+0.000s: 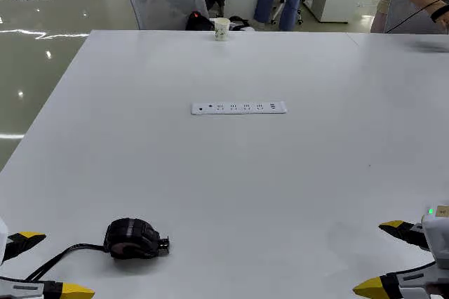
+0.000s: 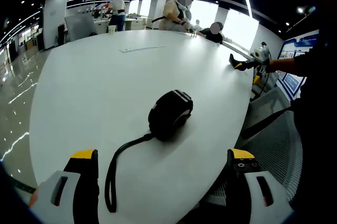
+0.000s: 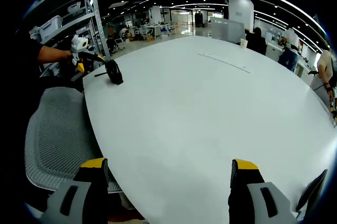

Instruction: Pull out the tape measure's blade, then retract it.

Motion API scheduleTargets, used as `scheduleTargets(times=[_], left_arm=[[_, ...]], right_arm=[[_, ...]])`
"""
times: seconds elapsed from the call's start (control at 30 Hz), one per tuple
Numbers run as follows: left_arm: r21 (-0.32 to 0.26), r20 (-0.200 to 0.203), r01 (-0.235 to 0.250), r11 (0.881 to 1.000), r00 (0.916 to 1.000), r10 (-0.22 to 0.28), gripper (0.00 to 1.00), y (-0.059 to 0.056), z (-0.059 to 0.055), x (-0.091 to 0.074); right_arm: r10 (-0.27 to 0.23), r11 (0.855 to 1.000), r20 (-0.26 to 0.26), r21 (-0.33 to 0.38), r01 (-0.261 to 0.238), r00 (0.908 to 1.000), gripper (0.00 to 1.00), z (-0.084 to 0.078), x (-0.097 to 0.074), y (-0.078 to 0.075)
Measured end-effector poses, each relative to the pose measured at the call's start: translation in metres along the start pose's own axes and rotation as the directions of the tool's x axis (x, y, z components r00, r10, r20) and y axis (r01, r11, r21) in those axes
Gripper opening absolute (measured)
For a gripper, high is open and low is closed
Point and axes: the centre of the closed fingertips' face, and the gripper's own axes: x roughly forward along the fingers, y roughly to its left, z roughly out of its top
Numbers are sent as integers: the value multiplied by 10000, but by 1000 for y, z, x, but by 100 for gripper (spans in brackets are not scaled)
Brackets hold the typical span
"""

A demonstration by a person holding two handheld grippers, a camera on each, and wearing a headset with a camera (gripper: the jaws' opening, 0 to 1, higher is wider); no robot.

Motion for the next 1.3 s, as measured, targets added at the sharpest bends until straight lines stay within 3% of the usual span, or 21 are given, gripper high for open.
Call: scheduleTargets(times=[0.57,0.93,1.3], left_arm=[[34,20,158,9999,9999,-158,99,-4,-2,5],[-35,-104,356,9994,9993,-357,99,-17,-12,12],[239,-94,183,9995,9998,-181,99,-11,-10,10]], right_arm=[[230,9997,-11,2,-230,9997,99,7,1,9],[295,9992,-69,269,-293,9995,99,-5,6,9],[153,9998,-78,136,-152,9999,99,-2,1,1]])
